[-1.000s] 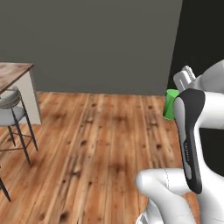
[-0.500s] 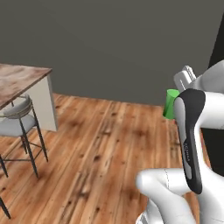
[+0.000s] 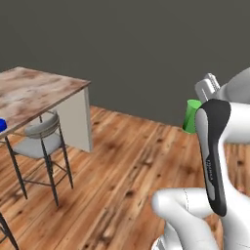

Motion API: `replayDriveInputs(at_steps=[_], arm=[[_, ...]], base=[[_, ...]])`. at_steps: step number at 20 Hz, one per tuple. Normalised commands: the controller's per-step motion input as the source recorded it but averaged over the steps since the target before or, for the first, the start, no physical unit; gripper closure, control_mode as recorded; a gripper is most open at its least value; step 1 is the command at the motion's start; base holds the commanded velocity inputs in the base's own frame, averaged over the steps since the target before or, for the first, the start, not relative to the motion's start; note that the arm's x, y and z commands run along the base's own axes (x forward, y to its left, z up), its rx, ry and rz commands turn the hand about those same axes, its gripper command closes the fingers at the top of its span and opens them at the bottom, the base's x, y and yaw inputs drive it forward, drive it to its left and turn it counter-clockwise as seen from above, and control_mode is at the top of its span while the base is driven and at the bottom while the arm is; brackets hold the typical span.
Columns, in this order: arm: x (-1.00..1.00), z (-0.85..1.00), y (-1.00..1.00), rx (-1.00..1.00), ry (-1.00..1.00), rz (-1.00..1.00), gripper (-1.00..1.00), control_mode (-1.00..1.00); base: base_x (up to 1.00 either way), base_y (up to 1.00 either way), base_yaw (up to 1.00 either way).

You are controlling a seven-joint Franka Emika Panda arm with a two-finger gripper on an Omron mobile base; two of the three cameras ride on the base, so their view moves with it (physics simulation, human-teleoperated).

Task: There is a tray on the dining counter. Grab the cup, mug, and pitcher and place them on the tray. The pitcher may be placed next to the tray if it cannot fit the tray.

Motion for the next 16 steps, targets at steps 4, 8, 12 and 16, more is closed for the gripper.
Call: replayDriveInputs(at_steps=[4,8,12,16], arm=[[0.0,0.0,0.0,0.0,0.0,0.0,1.0,1.0],[0.0,0.0,0.0,0.0,0.0,0.0,1.0,1.0],[0.0,0.0,0.0,0.0,0.0,0.0,1.0,1.0],[0.0,0.0,0.0,0.0,0.0,0.0,1.0,1.0]], base=[[0.92,-0.05,0.46],[0.8,-0.02,0.51],[0.47,0.0,0.57],[0.47,0.0,0.62]])
